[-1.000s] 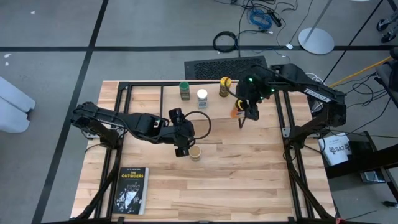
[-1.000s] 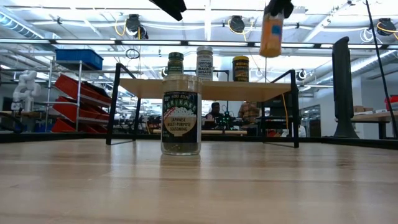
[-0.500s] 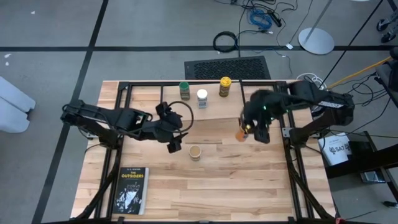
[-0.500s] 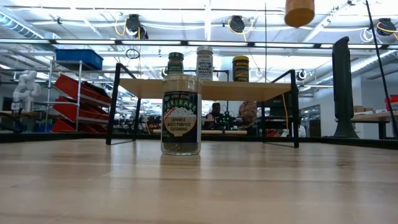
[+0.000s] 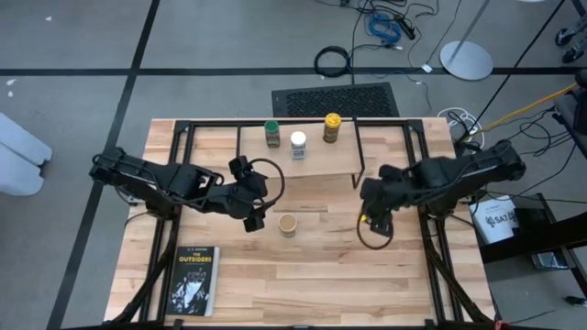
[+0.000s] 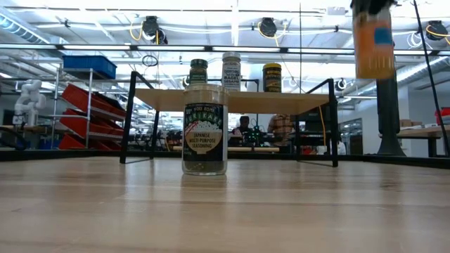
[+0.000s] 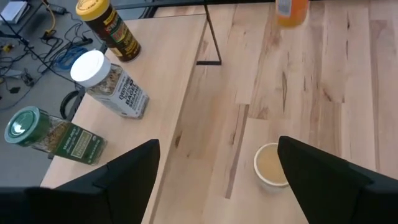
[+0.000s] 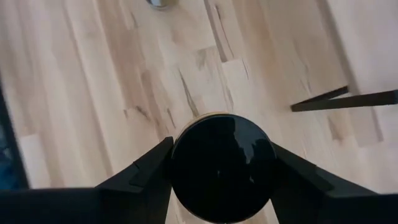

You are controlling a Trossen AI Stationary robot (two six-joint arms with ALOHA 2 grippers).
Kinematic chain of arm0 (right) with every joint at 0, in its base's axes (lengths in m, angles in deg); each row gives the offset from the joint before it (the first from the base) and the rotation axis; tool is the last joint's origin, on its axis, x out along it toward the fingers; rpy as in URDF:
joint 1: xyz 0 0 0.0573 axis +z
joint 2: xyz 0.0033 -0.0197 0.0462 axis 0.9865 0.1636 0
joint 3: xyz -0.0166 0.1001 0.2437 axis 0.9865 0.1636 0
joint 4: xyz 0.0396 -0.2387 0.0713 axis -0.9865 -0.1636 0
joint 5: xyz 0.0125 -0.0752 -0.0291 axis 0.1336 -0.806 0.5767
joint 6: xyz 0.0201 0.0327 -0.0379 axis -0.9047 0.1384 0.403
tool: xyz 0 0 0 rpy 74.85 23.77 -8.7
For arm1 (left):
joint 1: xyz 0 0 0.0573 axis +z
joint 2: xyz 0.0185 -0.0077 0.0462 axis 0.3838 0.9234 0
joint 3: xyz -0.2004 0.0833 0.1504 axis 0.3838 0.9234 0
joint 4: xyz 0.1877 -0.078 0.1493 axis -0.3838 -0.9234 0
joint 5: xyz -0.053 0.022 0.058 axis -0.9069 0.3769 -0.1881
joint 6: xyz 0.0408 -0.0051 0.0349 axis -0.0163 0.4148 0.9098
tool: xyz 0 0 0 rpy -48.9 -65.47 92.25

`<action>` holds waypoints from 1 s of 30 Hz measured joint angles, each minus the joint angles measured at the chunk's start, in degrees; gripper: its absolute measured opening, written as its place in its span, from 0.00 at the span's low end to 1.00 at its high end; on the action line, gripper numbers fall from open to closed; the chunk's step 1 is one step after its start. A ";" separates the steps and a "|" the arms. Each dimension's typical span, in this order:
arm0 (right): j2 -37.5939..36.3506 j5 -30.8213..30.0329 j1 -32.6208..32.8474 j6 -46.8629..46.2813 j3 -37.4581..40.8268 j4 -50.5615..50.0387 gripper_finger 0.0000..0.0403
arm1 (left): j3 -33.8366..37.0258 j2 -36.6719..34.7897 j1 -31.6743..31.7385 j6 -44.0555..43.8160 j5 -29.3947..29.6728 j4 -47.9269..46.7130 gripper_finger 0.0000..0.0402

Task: Shelf spices
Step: Remove the black orange seasoning bottle from the shelf

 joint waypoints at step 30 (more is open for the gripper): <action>0.12 -0.88 0.58 -3.07 29.01 33.30 0.51 | 0.02 0.00 0.02 0.04 0.07 0.83 0.84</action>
